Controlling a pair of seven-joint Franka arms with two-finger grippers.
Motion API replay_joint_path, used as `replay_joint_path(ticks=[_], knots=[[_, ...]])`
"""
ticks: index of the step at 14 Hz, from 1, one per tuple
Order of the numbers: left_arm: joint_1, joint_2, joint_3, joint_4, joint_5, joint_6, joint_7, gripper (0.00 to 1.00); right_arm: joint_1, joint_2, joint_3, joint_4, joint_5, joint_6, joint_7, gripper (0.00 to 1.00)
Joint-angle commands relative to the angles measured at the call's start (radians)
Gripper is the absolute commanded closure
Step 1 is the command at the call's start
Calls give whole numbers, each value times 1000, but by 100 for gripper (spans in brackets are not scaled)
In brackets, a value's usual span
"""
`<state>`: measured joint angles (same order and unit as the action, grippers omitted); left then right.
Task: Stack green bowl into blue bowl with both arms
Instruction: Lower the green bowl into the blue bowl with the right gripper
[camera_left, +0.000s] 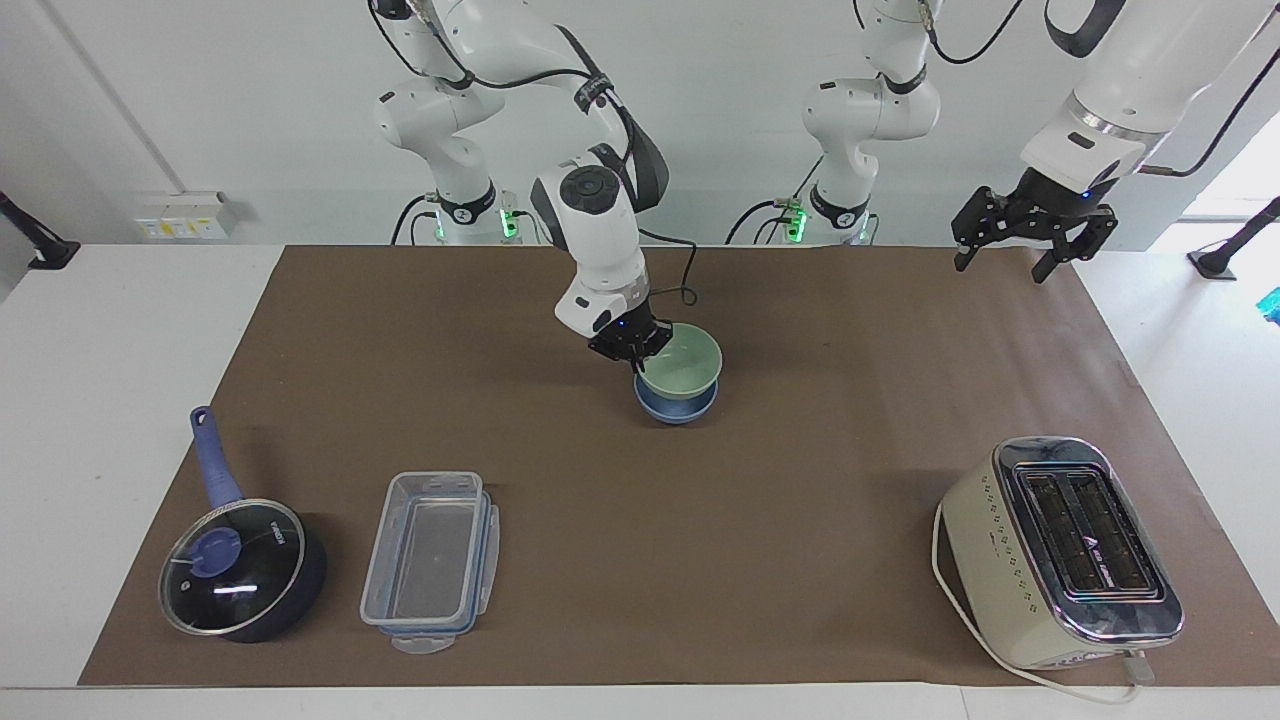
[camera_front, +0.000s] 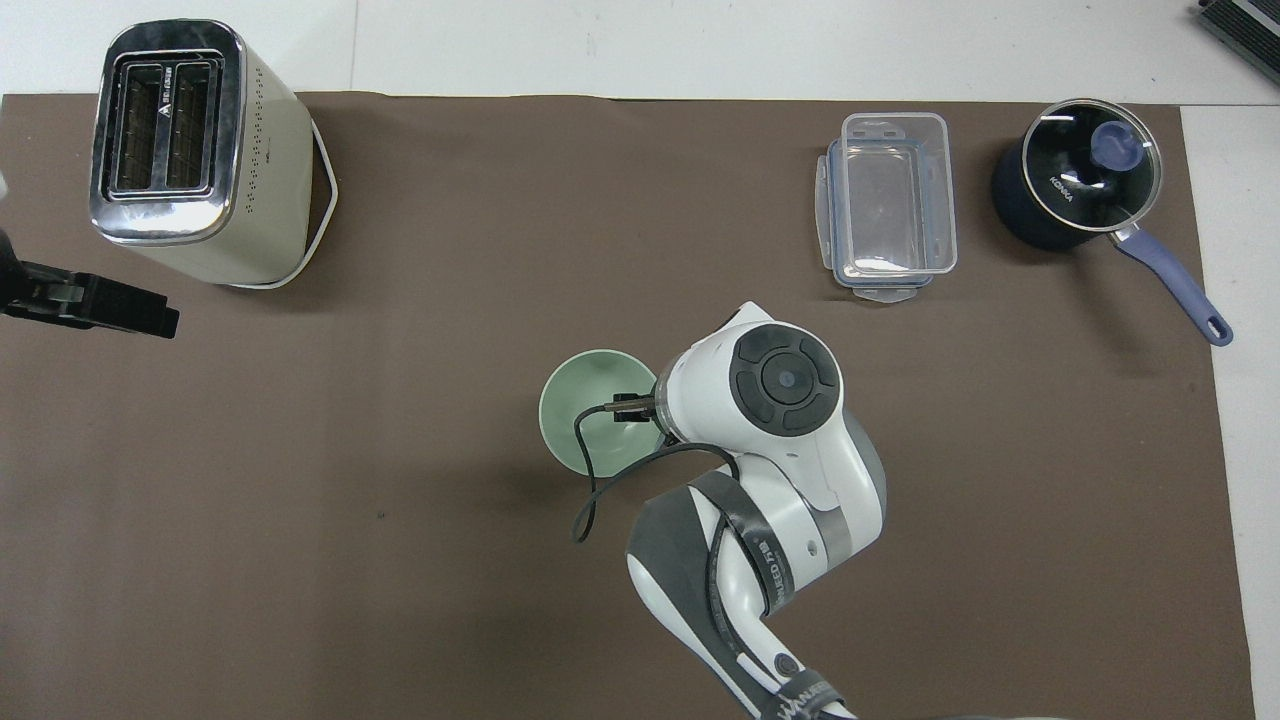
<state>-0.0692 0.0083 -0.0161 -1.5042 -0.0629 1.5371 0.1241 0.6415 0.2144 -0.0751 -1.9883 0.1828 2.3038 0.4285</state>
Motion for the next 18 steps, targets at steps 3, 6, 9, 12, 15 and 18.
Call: replay_joint_path(ticks=[3, 6, 9, 12, 15, 18], knots=[[11, -2, -10, 9, 18, -14, 5, 0, 17, -10, 5, -37, 7, 55, -19, 100], [12, -2, -10, 9, 18, -12, 8, 0, 15, -3, 5, -35, 9, 68, -25, 100], [9, -4, -10, 9, 18, -12, 6, 0, 6, 2, 3, -35, 9, 69, -37, 100], [11, -4, -10, 7, 15, -12, 6, 0, -2, 8, 3, -34, 10, 71, -68, 100], [9, -4, -10, 7, 15, -12, 6, 0, -8, 22, 5, -29, 17, 103, -63, 100], [9, -4, -10, 7, 15, -12, 6, 0, -3, 28, 5, -29, 18, 124, -60, 100]])
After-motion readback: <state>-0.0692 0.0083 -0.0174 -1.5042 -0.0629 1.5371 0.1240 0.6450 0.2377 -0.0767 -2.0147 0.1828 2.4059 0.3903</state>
